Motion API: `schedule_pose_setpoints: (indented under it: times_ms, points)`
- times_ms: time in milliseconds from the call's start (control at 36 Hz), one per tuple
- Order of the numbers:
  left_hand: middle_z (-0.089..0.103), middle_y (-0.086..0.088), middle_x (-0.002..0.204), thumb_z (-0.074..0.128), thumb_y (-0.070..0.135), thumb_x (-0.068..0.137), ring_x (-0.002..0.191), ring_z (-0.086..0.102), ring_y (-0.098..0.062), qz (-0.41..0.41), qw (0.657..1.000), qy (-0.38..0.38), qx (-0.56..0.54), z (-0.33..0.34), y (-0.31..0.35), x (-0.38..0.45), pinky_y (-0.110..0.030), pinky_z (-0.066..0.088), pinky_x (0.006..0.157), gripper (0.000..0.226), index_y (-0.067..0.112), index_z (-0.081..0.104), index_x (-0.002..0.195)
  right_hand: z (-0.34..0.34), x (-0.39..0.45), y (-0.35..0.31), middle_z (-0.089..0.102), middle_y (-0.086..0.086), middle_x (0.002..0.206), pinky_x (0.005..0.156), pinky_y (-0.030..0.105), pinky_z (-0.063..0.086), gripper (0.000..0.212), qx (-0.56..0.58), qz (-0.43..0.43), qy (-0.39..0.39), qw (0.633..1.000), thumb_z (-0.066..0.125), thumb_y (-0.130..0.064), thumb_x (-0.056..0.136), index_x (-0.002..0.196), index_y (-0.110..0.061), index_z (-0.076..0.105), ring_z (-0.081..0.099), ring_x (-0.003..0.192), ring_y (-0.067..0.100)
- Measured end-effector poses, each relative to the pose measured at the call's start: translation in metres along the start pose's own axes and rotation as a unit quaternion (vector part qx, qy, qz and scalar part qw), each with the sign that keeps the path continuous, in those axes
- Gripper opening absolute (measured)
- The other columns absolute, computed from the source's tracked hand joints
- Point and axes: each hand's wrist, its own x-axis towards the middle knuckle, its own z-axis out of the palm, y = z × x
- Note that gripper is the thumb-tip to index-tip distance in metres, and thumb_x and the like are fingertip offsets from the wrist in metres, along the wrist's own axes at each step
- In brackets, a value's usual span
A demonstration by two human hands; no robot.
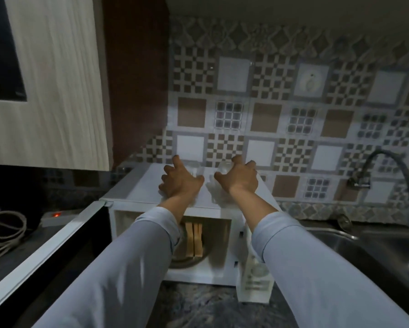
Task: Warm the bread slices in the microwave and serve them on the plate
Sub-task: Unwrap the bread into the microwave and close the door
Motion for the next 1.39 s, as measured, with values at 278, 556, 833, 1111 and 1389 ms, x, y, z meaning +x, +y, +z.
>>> schedule_pose_setpoints:
  times_ms: [278,556,833,1111,1389]
  points:
    - [0.032,-0.015,0.145,0.064,0.056,0.076,0.128,0.039,-0.036,-0.044,0.997,-0.024,0.058,0.018,0.009,0.032,-0.049,0.037,0.101,0.092,0.023,0.014,0.145,0.020,0.032,0.009,0.034,0.014,0.133,0.095,0.042,0.044,0.072,0.010,-0.018,-0.010,1.000,0.067,-0.051,0.076,0.136,-0.024,0.038,0.044,0.118,0.035]
    - [0.025,-0.016,0.151,0.063,0.057,0.078,0.135,0.032,-0.037,-0.050,0.997,-0.025,0.059,0.009,0.013,0.040,-0.050,0.033,0.105,0.098,0.023,0.005,0.149,0.021,0.029,0.001,0.034,0.012,0.132,0.094,0.041,0.042,0.073,0.014,-0.036,0.000,0.999,0.063,-0.056,0.078,0.138,-0.026,0.034,0.040,0.121,0.033]
    - [0.023,-0.015,0.153,0.064,0.064,0.073,0.138,0.028,-0.037,-0.035,0.998,0.007,0.059,0.010,0.008,0.029,-0.052,0.030,0.107,0.104,0.025,0.005,0.149,0.020,0.020,0.014,0.030,0.013,0.139,0.101,0.045,0.036,0.086,0.001,-0.030,-0.005,1.000,0.055,-0.070,0.076,0.145,-0.028,0.026,0.036,0.126,0.034]
    - [0.020,-0.014,0.154,0.049,0.061,0.086,0.142,0.019,-0.037,0.030,0.998,0.036,0.037,-0.018,0.004,0.009,-0.057,0.024,0.110,0.081,0.020,0.016,0.148,0.001,-0.003,0.008,0.040,0.011,0.131,0.093,0.041,0.031,0.052,0.039,-0.071,0.138,0.987,0.049,-0.049,0.088,0.131,-0.020,0.044,0.037,0.122,0.030]
    - [0.030,-0.010,0.153,0.023,0.074,0.083,0.139,0.030,-0.034,0.021,0.985,-0.077,0.154,-0.099,-0.031,-0.033,-0.050,0.029,0.111,0.086,0.015,0.032,0.146,-0.003,-0.111,-0.022,0.045,0.011,0.123,0.088,0.041,0.036,0.042,0.058,-0.111,0.180,0.976,0.055,-0.036,0.087,0.123,-0.015,0.050,0.043,0.115,0.030]
